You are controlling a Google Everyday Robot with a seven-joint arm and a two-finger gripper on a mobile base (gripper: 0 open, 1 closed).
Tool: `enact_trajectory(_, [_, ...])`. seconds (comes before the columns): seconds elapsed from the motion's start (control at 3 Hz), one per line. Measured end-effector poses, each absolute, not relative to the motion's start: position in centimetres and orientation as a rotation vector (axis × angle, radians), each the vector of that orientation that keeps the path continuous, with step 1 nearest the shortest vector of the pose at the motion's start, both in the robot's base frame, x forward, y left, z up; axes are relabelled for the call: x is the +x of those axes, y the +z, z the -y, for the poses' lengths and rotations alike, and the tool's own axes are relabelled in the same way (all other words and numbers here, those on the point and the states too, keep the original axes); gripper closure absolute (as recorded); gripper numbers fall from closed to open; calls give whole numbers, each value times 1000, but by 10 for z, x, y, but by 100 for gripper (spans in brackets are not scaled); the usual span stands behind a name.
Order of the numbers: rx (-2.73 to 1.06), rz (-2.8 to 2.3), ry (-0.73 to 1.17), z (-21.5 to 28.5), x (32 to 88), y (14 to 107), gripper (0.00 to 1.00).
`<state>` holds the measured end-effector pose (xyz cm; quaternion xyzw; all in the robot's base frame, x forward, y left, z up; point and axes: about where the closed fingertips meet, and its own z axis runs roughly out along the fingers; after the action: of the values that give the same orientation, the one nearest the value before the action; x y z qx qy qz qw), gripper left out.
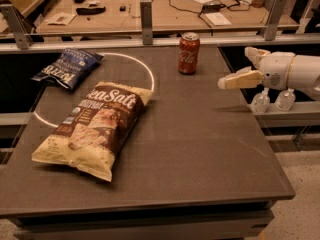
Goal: Pick coke can
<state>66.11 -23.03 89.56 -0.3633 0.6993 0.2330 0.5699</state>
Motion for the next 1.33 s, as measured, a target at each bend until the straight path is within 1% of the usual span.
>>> enact_trajectory(0.67, [-887, -1711, 541, 213, 719, 874, 0])
enact_trajectory(1.33, [-903, -1742, 610, 178, 755, 860, 0])
